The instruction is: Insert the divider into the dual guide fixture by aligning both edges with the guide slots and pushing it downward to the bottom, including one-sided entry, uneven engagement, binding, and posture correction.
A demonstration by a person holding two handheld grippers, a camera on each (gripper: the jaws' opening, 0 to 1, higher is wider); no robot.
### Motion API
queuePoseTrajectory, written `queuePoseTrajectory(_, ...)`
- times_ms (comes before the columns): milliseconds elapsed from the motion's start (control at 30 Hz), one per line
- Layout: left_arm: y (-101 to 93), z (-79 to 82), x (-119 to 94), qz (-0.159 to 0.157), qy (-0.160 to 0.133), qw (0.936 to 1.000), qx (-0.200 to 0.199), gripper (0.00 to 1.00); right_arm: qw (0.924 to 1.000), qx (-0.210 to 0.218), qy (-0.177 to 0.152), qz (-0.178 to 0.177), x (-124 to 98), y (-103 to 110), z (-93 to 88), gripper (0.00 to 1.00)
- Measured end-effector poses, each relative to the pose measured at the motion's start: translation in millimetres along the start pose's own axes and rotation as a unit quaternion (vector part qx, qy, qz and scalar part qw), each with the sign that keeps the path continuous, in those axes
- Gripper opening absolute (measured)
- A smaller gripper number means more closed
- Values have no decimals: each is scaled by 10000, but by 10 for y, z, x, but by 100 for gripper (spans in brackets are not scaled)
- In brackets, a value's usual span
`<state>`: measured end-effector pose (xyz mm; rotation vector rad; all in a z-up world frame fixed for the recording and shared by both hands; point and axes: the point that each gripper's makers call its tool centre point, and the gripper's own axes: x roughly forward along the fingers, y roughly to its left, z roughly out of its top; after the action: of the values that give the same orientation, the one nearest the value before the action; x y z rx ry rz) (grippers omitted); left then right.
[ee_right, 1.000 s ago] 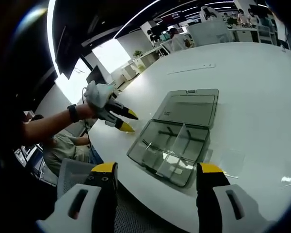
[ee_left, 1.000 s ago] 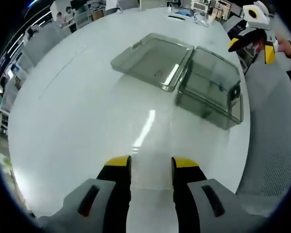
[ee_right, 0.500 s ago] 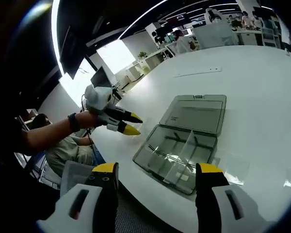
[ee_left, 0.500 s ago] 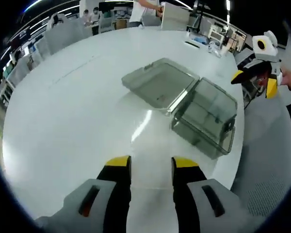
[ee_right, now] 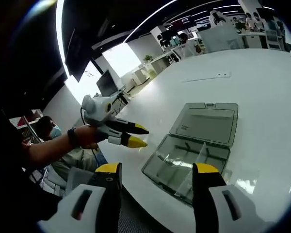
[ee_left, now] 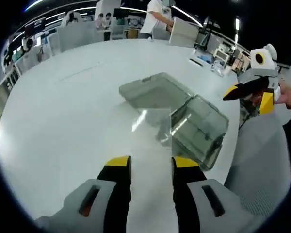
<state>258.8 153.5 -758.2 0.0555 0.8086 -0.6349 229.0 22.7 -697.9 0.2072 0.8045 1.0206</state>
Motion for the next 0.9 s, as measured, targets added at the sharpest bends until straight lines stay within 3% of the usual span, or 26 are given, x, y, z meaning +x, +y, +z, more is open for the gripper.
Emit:
queuePoseTrajectory(400,-202,141,-63,-58,-314,9995,-45,31,9999,-61,-130,75,74,37,150,48)
queuePoseTrajectory(900,-488,358,-115,-181,-748,9966,-300,31,9983,368,-399,194,117,80,306,28)
